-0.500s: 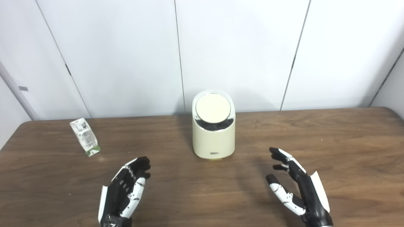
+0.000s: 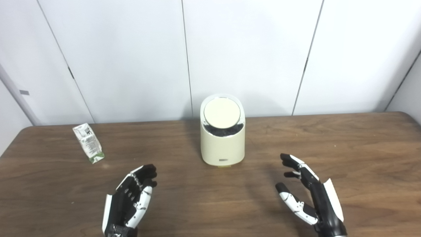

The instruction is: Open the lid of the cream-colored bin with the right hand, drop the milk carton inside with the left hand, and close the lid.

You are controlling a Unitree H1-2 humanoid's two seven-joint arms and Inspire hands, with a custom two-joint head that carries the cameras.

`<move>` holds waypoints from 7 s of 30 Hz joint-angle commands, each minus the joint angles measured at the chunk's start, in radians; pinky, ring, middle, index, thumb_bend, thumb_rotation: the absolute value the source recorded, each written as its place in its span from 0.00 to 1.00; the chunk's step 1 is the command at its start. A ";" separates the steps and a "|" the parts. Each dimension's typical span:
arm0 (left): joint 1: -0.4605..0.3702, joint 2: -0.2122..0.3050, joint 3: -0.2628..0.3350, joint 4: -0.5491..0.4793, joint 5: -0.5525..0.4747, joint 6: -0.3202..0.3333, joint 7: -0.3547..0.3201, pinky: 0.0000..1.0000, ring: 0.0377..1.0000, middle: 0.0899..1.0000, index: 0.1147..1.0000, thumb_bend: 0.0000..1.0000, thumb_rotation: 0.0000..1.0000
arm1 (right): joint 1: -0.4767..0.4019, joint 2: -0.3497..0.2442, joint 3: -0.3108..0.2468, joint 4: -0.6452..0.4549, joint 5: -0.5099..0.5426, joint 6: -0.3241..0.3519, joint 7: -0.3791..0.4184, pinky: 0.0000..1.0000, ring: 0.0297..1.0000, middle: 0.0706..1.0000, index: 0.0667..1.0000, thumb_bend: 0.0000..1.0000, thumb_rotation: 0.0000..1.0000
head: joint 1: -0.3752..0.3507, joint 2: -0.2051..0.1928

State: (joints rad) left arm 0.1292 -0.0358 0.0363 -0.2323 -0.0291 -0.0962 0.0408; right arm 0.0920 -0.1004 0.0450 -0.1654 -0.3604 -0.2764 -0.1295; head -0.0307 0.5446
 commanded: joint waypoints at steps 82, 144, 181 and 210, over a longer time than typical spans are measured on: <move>-0.027 -0.042 -0.032 0.046 0.066 -0.060 0.039 0.68 0.73 0.71 0.69 0.26 0.30 | -0.725 0.015 0.120 0.310 -0.196 0.651 0.022 0.82 0.93 0.98 0.95 0.89 0.22 | 0.017 -0.044; -0.046 -0.021 -0.012 0.077 0.058 -0.083 0.035 0.68 0.72 0.70 0.68 0.27 0.31 | -0.387 0.032 0.073 -0.079 -0.129 0.524 -0.030 0.73 0.86 0.90 0.88 0.45 0.56 | 0.004 -0.062; -0.024 -0.008 0.012 0.063 0.050 -0.096 0.030 0.63 0.68 0.67 0.64 0.28 0.15 | 0.004 0.039 -0.038 0.011 0.138 -0.030 -0.055 0.61 0.70 0.72 0.71 0.24 0.32 | 0.044 -0.076; -0.328 0.313 0.340 -0.125 0.256 0.075 0.125 0.69 0.78 0.77 0.80 0.80 0.33 | -0.028 -0.091 -0.195 0.113 0.368 -0.018 0.062 0.66 0.75 0.75 0.73 0.19 0.20 | 0.493 -0.101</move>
State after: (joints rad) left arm -0.1671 0.2522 0.3711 -0.3489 0.2083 -0.0116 0.1507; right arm 0.0581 -0.1913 -0.1450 -0.0689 0.0014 -0.2833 -0.0760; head 0.4629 0.4434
